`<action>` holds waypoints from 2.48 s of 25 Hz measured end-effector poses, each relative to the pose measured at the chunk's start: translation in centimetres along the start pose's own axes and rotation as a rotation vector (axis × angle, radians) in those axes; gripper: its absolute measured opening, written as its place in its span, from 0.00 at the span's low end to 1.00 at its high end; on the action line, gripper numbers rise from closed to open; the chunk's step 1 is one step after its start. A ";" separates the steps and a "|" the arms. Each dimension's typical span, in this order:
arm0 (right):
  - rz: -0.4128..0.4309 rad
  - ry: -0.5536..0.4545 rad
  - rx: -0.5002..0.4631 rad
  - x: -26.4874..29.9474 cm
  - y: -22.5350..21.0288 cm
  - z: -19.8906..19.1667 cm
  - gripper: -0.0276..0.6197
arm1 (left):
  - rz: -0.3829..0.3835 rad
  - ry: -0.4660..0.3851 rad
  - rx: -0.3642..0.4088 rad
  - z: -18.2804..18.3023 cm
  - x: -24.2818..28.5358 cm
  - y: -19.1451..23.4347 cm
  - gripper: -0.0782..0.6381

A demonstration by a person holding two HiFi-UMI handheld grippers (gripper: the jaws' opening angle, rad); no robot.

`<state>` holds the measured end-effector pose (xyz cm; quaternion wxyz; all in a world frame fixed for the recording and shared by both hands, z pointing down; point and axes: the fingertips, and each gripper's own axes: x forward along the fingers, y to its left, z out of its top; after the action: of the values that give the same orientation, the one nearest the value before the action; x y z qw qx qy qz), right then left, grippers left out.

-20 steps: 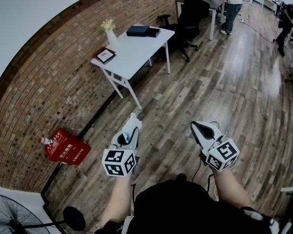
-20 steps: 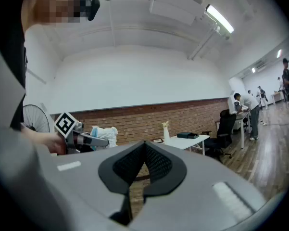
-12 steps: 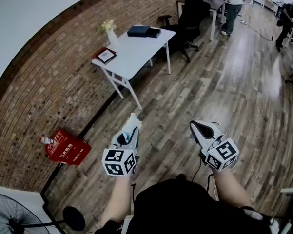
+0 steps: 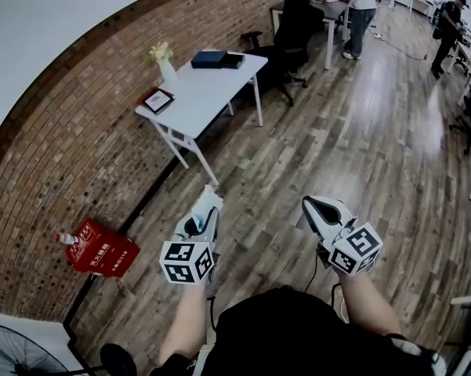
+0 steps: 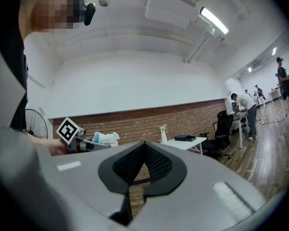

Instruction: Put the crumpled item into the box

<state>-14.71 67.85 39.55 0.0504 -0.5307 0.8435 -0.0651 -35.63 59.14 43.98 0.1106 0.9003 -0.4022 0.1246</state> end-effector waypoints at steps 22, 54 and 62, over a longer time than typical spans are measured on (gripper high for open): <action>-0.053 0.090 0.056 6.9 -11.6 -2.7 0.04 | -0.081 0.022 -0.011 1.9 14.8 2.0 0.22; 0.058 0.152 0.127 47.8 -37.5 -1.7 0.04 | -0.015 0.046 -0.051 15.3 50.9 27.0 0.22; 0.163 0.191 0.151 55.5 -51.0 0.4 0.04 | 0.057 0.060 -0.051 22.2 64.7 27.2 0.22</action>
<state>6.72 -4.04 46.57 0.0147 -0.4463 0.8776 -0.1745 -11.34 -10.30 46.01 0.1421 0.8813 -0.4271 0.1442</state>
